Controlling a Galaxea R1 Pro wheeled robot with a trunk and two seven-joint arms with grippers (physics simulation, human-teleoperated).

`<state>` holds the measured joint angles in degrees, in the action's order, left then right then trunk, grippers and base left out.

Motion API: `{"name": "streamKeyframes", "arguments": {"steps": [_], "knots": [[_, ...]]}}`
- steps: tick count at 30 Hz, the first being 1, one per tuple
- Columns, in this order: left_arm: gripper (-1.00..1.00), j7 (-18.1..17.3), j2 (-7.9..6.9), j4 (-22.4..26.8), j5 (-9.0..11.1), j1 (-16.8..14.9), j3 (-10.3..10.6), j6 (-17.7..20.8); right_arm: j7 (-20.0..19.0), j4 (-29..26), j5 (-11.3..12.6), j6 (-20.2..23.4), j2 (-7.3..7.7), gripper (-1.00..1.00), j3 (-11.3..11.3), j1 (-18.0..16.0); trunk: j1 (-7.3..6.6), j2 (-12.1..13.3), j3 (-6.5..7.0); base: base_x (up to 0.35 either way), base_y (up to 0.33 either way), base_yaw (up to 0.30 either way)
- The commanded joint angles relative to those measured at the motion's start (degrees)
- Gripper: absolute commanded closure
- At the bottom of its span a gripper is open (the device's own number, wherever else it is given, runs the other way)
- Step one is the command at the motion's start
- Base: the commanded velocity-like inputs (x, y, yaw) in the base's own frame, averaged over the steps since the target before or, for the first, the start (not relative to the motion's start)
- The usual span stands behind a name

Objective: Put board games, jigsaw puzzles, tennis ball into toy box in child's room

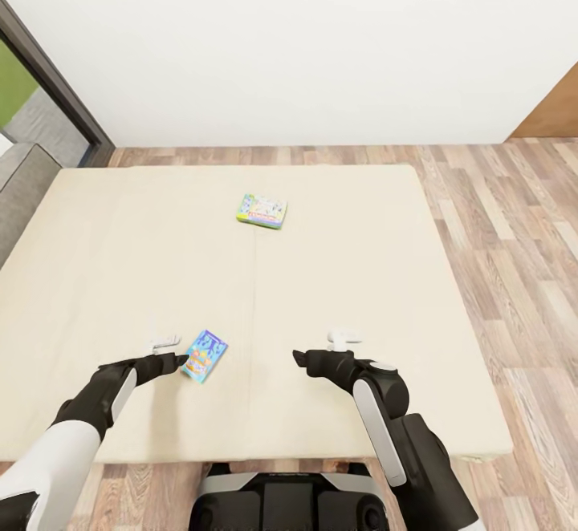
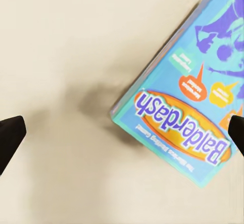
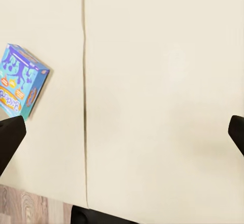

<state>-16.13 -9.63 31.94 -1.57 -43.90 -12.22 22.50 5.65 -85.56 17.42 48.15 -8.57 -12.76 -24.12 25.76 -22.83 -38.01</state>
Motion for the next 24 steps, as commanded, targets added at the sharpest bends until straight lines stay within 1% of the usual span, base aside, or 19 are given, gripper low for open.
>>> {"name": "streamKeyframes", "arguments": {"steps": [1, 2, 3, 5, 6, 8, 10, 11, 14, 19, 21, 24], "knots": [[-1.0, -0.8, 0.18, 0.6, -0.2, -0.1, -0.3, 0.7, 0.6, -0.1, 0.6, 0.2, -0.01, -1.0, 0.0, 0.0, 0.03, -0.1, -0.17, 0.0, 0.0, 0.0], [-1.0, -1.2, 0.38, 1.3, -0.2, -0.2, -0.3, 1.2, 0.6, -0.1, 0.6, 0.2, -0.02, -1.0, -0.1, 0.0, 0.03, -0.1, -0.26, 0.0, 0.0, 0.0], [-1.0, -1.7, 0.87, 3.0, -0.2, -0.7, -0.3, 2.9, 0.6, -0.1, 0.6, 0.2, -0.01, -1.0, -0.1, 0.0, 0.03, -0.1, -0.35, 0.0, 0.0, 0.0], [-1.0, -1.9, 1.39, 4.8, -0.2, -1.6, -0.2, 5.9, 0.7, 0.0, 0.6, 0.2, -0.02, -1.0, -0.1, 0.0, 0.03, -0.1, -0.53, 0.0, 0.0, 0.0], [-1.0, -1.9, 1.92, 6.4, -0.3, -2.8, -0.2, 9.2, 0.8, 0.1, 0.5, 0.1, -0.03, -1.0, -0.1, 0.0, 0.03, -0.1, -0.63, 0.0, 0.0, 0.0], [-1.0, -2.0, 2.78, 8.1, -0.4, -4.5, -0.1, 12.9, 0.9, 0.3, 0.5, 0.1, -0.03, -1.0, -0.1, 0.0, 0.03, -0.1, -0.81, 0.0, 0.0, 0.0], [-1.0, -2.0, 3.24, 8.7, -0.6, -5.5, -0.1, 14.4, 0.9, 0.4, 0.5, 0.1, -0.04, -1.0, -0.1, 0.0, 0.03, -0.1, -1.0, 0.0, 0.0, 0.0], [-1.0, -1.9, 3.58, 9.0, -0.7, -6.6, -0.1, 15.4, 1.0, 0.5, 0.5, 0.1, -0.04, -1.0, -0.1, 0.0, 0.03, -0.1, -1.09, 0.0, 0.0, 0.0], [-1.0, -1.3, 4.11, 9.0, -0.9, -8.6, -0.1, 16.3, 1.0, 0.6, 0.5, 0.0, -0.04, -1.0, -0.1, 0.0, 0.03, -0.1, -1.36, 0.0, 0.0, 0.0], [-1.0, 1.2, 5.16, 8.5, -0.9, -9.8, 0.0, 16.5, 1.0, 0.6, 0.5, 0.0, -0.05, -1.0, -0.2, 0.0, 0.03, -0.1, -1.82, 0.0, 0.0, 0.0], [-1.0, 2.2, 5.37, 7.8, -0.9, -10.0, 0.1, 15.8, 1.0, 0.6, 0.5, 0.0, -0.06, -1.0, -0.2, 0.0, 0.03, -0.1, -2.01, 0.0, 0.0, 0.0], [-1.0, 2.8, 5.5, 6.3, -0.9, -10.2, 0.0, 13.5, 1.0, 0.7, 0.5, 0.0, -0.05, -1.0, -0.2, 0.0, 0.03, -0.1, -2.29, 0.0, 0.0, 0.0]]}}
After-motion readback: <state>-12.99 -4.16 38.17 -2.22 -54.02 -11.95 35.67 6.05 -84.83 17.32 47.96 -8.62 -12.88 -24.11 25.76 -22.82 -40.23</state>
